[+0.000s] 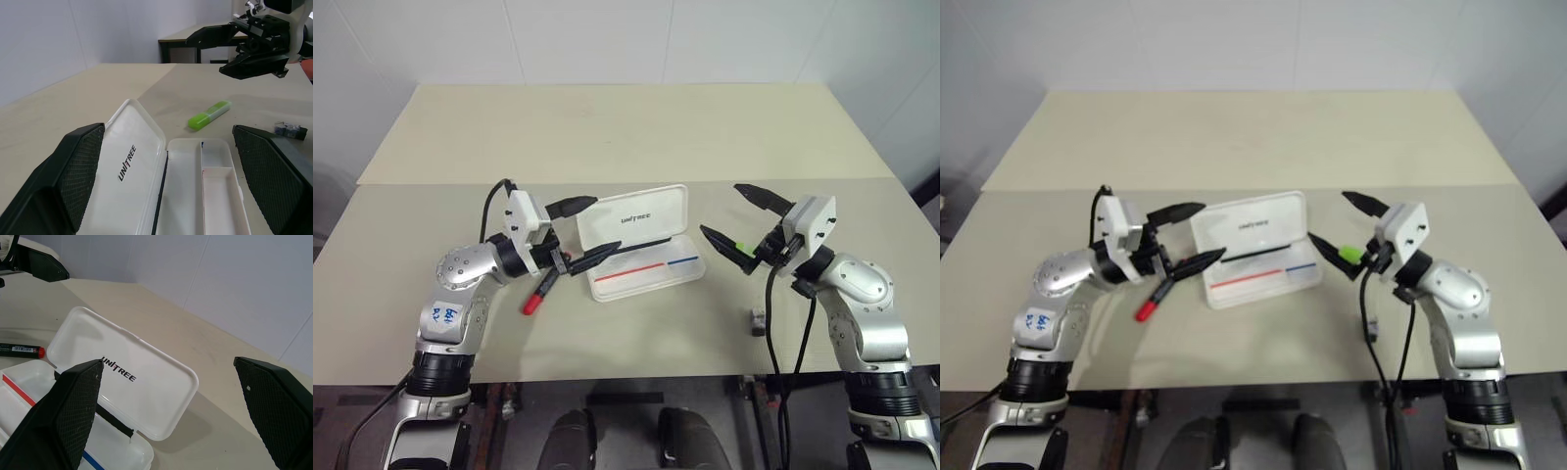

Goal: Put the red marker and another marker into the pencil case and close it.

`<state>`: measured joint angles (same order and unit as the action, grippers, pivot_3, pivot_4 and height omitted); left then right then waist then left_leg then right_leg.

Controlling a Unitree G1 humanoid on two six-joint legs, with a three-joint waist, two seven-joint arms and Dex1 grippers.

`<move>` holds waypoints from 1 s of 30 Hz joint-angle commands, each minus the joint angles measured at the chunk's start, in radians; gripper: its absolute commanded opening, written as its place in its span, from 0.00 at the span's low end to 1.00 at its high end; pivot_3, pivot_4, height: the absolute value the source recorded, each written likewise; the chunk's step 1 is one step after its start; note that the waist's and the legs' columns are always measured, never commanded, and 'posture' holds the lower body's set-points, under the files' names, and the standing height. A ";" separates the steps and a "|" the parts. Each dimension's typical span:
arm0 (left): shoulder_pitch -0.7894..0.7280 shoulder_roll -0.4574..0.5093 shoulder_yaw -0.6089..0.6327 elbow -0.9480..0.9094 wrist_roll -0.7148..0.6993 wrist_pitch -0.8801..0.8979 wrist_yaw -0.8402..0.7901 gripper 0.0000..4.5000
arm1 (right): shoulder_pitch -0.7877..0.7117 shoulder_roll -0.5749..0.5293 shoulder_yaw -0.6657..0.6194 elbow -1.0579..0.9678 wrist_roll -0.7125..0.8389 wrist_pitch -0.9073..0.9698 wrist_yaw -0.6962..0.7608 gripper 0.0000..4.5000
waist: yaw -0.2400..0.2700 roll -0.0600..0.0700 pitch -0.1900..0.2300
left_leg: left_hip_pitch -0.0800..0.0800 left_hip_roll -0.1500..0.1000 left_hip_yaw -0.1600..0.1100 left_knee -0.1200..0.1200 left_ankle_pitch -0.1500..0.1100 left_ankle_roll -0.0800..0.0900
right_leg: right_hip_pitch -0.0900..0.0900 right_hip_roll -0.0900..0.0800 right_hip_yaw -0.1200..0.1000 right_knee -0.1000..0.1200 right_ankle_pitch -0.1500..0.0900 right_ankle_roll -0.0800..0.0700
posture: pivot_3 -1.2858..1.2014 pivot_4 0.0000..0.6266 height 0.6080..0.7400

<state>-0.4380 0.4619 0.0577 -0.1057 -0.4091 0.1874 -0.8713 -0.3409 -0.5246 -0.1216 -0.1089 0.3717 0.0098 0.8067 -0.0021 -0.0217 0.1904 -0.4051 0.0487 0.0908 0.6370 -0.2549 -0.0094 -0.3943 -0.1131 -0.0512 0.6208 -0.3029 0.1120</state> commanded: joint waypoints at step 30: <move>-0.052 0.101 -0.106 0.038 0.042 -0.023 -0.227 0.56 | 0.089 -0.131 -0.043 -0.218 0.127 0.203 0.120 1.00 | 0.002 0.000 0.000 | 0.000 0.000 0.000 0.000 0.000 0.000 | 0.000 0.000 0.000 -0.001 0.000 0.000 | 0.52 0.24 1.00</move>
<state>-0.4746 0.5422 -0.0408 -0.0283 -0.3779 0.1760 -1.0800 -0.2563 -0.6353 -0.1316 -0.2720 0.4678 0.2015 0.9241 -0.0001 -0.0217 0.1904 -0.4052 0.0486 0.0908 0.6370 -0.2551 -0.0092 -0.3943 -0.1131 -0.0514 0.6200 -0.3030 0.1120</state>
